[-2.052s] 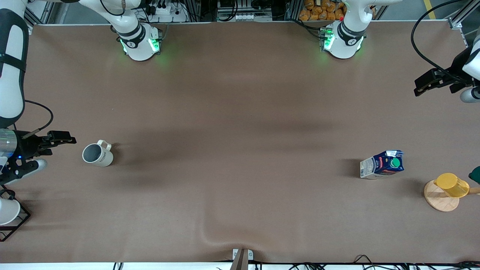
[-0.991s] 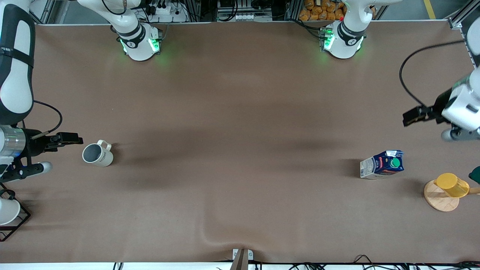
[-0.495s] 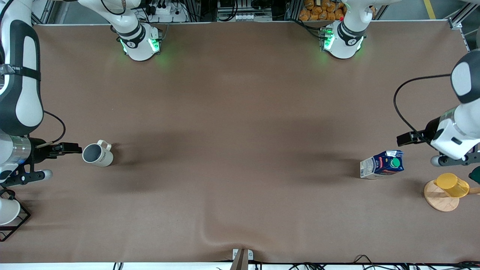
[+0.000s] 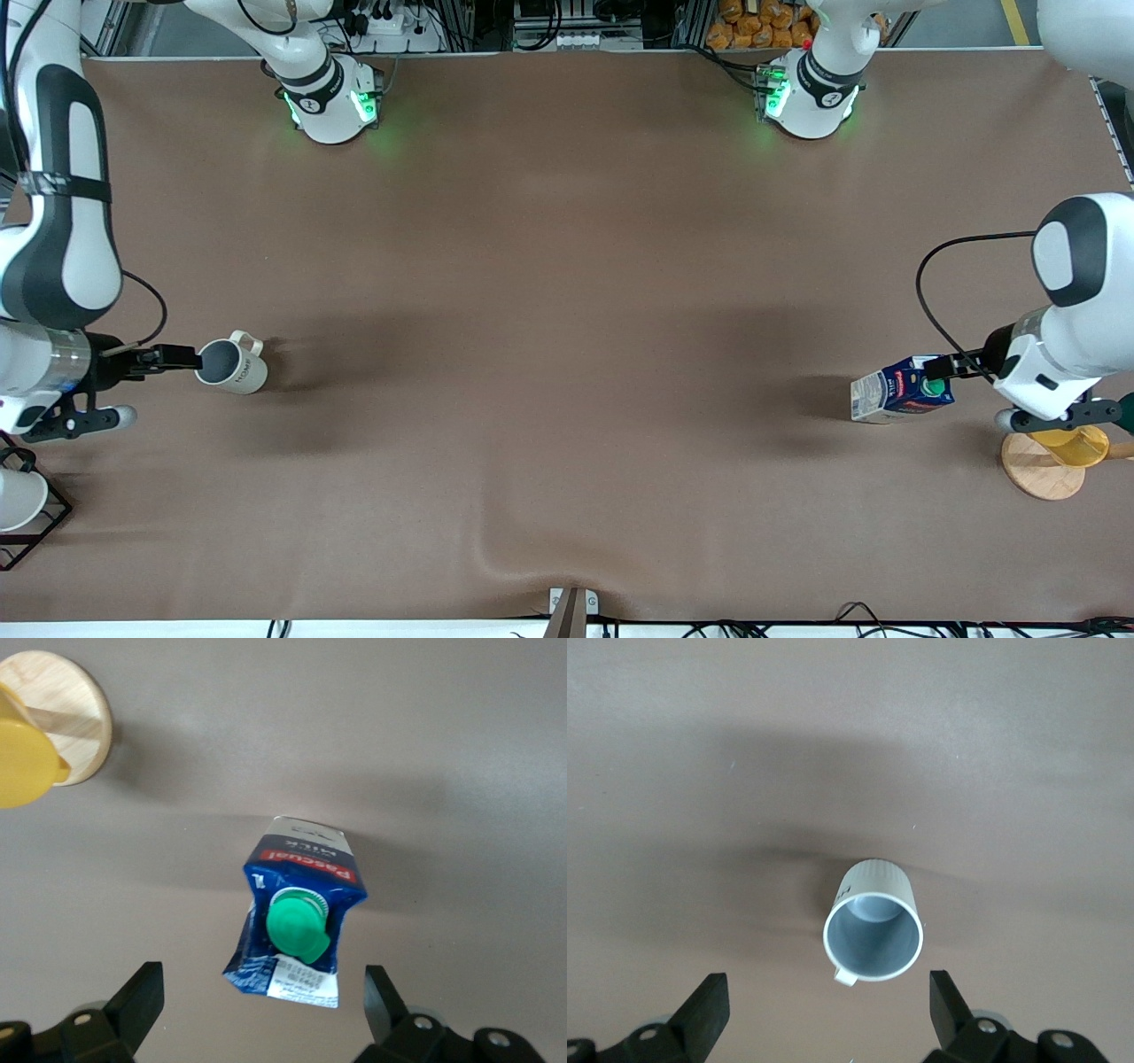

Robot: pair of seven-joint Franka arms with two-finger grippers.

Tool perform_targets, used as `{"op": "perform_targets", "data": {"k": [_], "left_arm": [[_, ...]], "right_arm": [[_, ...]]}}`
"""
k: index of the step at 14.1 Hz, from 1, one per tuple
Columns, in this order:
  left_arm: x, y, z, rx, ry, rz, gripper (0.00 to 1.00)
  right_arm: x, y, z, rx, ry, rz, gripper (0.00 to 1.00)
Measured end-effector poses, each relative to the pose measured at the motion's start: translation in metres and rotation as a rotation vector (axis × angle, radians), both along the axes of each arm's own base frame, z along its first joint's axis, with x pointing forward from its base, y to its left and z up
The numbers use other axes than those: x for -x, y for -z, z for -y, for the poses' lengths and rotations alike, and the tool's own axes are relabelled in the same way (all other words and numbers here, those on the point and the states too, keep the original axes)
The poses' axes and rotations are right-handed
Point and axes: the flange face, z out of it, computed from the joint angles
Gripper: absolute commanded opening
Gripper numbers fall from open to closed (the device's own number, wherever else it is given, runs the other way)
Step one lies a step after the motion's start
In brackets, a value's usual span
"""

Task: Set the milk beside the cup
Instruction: 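Close the right gripper on the mug while the left gripper grips the carton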

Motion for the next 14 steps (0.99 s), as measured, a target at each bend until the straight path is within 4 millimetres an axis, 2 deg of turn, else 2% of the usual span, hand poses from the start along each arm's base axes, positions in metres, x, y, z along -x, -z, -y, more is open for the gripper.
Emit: {"op": "perform_targets", "data": {"k": [4,10,12,13,14], "left_arm": [[-0.002,0.009,0.003,0.001,0.005,-0.01,1.0],[-0.004,0.037,0.003,0.002,0.005,-0.046,1.0],[-0.005,0.041,0.003,0.002,0.005,-0.046,1.0],[-0.006,0.044,0.003,0.002,0.006,-0.044,1.0],[-0.007,0.048,0.003,0.002,0.006,-0.044,1.0]], "right_arm": [[0.011,0.041,0.025,-0.006,-0.035,0.016,1.0],[0.027,0.073,0.053,-0.033,-0.184,0.035,0.86],[0.029,0.079,0.053,-0.033,-0.206,0.045,0.78],[0.03,0.082,0.053,-0.031,-0.21,0.052,0.67],[0.031,0.087,0.053,-0.027,-0.212,0.06,0.49]]}}
